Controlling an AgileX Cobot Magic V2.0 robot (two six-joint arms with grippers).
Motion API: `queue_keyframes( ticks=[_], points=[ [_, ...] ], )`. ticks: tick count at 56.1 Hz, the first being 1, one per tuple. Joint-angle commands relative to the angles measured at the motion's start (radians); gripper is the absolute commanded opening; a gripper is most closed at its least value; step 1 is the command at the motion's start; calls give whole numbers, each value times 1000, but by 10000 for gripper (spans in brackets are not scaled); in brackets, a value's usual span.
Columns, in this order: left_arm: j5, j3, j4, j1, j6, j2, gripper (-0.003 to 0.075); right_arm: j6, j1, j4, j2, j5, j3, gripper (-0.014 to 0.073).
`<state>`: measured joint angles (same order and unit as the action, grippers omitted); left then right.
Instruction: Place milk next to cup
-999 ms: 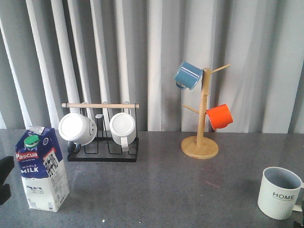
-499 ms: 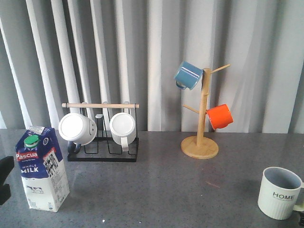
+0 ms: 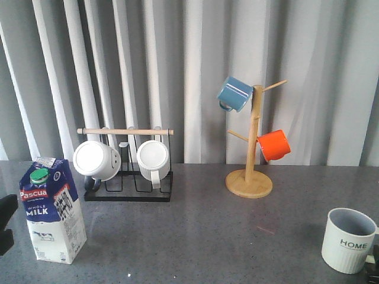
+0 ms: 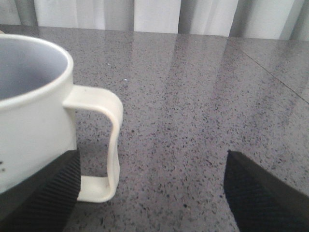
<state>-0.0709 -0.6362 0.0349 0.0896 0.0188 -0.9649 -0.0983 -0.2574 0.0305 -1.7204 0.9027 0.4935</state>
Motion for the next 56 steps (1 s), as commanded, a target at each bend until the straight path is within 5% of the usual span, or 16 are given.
queue_keyframes(
  ticks=[1,34,42,51,56],
  points=[
    [-81,-34,7,2,-11,9,496,0,-7,-11,30,68,38,582],
    [-81,-34,7,2,-11,9,496,-1,-7,-15,-62,53,124,548],
    [-81,-34,7,2,-11,9,496,3,-7,-44,-86,40,158,411],
    [-81,-34,7,2,-11,9,496,28,-4,-68,-86,36,169,86],
    [-81,-34,7,2,-11,9,496,48,-3,-83,-80,38,171,-15]
  ],
)
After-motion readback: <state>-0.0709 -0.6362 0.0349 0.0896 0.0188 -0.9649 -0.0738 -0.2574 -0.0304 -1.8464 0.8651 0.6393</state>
